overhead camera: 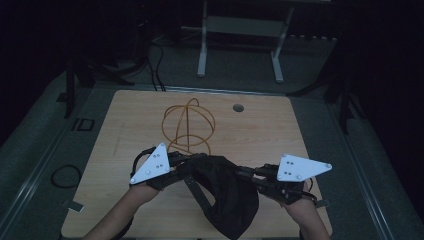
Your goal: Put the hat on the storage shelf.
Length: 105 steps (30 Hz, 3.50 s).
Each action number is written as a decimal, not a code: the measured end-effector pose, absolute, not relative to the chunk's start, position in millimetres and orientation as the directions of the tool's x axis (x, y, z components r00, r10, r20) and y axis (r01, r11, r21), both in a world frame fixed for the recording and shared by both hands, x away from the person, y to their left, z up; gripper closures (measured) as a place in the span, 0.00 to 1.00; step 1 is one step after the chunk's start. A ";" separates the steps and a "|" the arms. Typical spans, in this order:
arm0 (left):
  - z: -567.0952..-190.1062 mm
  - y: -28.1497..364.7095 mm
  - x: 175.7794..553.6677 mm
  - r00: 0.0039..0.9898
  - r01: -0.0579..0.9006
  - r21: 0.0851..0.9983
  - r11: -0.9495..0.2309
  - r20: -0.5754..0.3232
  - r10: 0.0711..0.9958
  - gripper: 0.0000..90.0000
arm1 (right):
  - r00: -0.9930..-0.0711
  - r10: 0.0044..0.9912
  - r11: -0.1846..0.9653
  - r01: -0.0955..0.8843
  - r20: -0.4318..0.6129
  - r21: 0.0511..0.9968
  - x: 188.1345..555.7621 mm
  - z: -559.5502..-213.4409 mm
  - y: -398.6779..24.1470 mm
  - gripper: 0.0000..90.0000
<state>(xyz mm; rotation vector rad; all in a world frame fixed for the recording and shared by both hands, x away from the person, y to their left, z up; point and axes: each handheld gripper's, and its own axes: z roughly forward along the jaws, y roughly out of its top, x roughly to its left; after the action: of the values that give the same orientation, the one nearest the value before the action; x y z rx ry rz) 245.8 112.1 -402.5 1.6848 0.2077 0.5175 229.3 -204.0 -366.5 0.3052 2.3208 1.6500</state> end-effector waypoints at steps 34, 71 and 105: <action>-450.8 188.9 226.2 0.775 0.196 0.957 -0.212 -0.018 0.631 0.64 | -0.779 0.602 0.252 -0.024 -0.176 0.968 277.0 -309.0 -241.7 0.97; -531.1 216.1 220.7 0.657 0.321 0.940 -0.118 -0.131 0.743 0.06 | -0.828 0.519 0.445 0.050 -0.212 0.894 369.3 -294.2 -101.3 0.97; -536.1 219.5 222.7 0.664 0.352 0.931 -0.102 -0.171 0.728 0.07 | -0.899 0.426 0.484 0.137 -0.096 0.865 389.0 -332.9 -33.2 0.63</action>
<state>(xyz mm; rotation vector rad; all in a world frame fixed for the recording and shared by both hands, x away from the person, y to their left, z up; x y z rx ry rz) 222.7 219.5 -536.1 1.7063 0.8818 0.3994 389.0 -33.2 -332.9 0.4767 2.4351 1.3792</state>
